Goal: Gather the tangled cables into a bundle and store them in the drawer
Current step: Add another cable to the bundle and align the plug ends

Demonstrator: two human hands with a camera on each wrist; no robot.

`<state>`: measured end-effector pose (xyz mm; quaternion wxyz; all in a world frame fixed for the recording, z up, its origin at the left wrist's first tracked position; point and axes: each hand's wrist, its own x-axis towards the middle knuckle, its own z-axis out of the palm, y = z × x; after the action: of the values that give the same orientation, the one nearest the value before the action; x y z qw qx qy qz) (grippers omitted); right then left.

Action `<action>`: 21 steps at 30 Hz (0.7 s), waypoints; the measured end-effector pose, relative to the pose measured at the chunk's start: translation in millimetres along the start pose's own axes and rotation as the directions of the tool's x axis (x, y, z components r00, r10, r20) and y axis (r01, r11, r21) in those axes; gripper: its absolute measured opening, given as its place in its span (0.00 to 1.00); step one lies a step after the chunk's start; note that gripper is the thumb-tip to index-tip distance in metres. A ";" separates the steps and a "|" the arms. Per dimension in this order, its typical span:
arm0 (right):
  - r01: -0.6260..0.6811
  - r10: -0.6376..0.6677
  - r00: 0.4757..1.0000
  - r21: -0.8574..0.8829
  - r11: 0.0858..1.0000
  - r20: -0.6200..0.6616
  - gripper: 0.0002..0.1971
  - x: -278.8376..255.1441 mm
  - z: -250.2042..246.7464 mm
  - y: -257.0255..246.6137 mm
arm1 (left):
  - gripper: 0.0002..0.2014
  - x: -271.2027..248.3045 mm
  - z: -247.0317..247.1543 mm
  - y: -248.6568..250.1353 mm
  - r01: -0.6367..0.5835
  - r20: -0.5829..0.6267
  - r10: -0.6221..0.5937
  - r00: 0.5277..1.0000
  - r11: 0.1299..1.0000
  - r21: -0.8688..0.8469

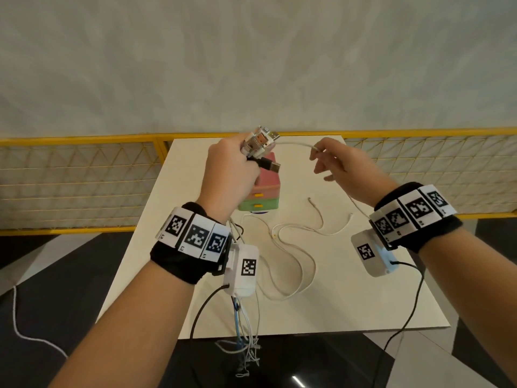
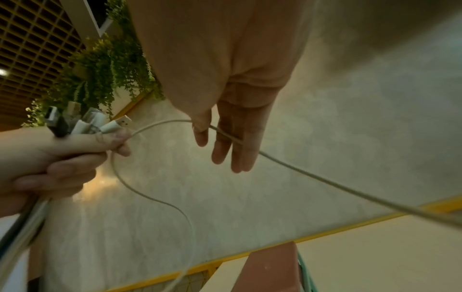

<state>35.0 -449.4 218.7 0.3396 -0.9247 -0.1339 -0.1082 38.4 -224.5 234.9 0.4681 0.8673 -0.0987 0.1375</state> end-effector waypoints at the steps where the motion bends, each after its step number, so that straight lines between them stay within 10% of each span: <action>1: -0.015 0.015 1.000 0.043 0.999 0.006 0.08 -4.0 -2.6 -7.0 | 0.19 -0.3 -1.1 -0.5 0.004 -0.017 -0.005 1.000 0.998 -0.055; 5: -0.011 0.002 0.991 0.065 0.998 0.133 0.06 -26.6 -20.0 -42.7 | 0.06 -3.7 -10.0 1.3 0.045 -0.100 -0.061 0.993 0.987 -0.156; 14: 0.002 -0.031 0.774 0.047 0.999 0.632 0.20 -89.8 -43.8 -106.3 | 0.27 -22.9 -21.3 20.8 0.060 0.034 -0.051 0.998 0.904 -0.423; 21: 0.079 -0.040 0.948 -0.110 0.991 0.314 0.24 -90.2 -39.4 -99.5 | 0.29 -46.0 -26.0 44.5 -0.045 0.291 0.152 0.944 0.938 -0.345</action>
<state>-86.1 -418.0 281.5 0.2541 -0.9446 -0.2068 0.0209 -22.1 -224.8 268.3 0.5789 0.7801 -0.2374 0.0028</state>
